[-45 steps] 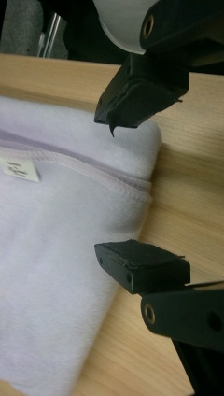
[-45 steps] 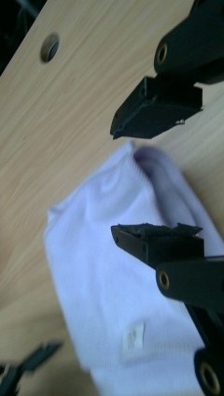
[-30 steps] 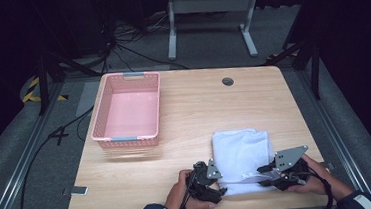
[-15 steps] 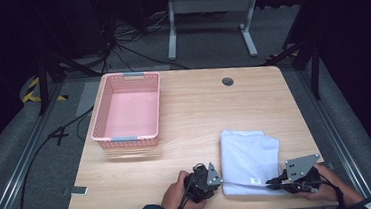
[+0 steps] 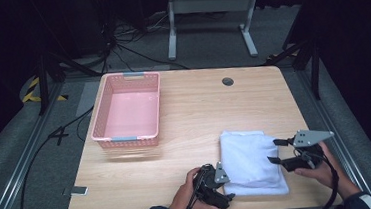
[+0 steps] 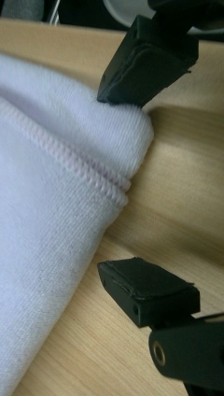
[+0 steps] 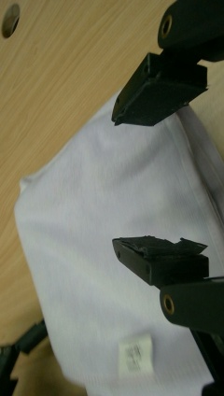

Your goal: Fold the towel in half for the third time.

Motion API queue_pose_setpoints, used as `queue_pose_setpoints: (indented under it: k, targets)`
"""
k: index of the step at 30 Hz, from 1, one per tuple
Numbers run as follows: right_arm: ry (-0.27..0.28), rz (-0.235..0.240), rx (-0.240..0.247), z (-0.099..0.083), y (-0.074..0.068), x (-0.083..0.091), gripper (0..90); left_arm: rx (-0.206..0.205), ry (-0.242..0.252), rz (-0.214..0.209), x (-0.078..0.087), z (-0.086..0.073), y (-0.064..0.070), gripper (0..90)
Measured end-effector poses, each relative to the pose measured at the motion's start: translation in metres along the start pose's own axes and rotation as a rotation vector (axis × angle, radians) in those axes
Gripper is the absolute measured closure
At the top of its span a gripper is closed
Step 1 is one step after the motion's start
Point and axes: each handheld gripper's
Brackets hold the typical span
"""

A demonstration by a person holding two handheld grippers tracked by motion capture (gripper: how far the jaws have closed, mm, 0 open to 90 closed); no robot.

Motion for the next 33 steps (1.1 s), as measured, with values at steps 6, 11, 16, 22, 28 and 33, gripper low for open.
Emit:
queue_pose_setpoints:
  k: [6, 11, 16, 22, 28, 33]
  targets:
    - [-0.084, 0.042, -0.091, 0.014, 0.035, -0.036, 16.4, -0.028, 0.007, 0.018, -0.004, 0.004, -0.002, 14.9]
    - [-0.139, 0.066, -0.094, 0.016, 0.045, -0.056, 11.6, -0.05, -0.001, 0.024, -0.005, 0.005, -0.001, 14.0]
    - [-0.157, 0.117, -0.128, 0.013, 0.05, -0.067, 7.6, -0.063, 0.004, 0.027, -0.008, 0.009, -0.004, 12.8]
    - [-0.139, 0.19, -0.086, 0.013, 0.047, -0.065, 33.3, -0.062, 0.01, 0.017, -0.006, 0.01, -0.008, 23.2]
    - [-0.133, 0.253, -0.091, 0.014, 0.044, -0.065, 52.6, -0.062, 0.035, 0.015, -0.002, 0.009, -0.021, 52.5]
    - [-0.129, 0.249, -0.095, 0.015, 0.041, -0.064, 59.1, -0.07, 0.026, 0.02, -0.001, 0.011, -0.026, 59.7]
Point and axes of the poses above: each handheld gripper's, and its own axes: x roughly backward along the jaws, z roughly out of its top, y roughly to its right, and after that the axes turned 13 degrees about -y, right-handed
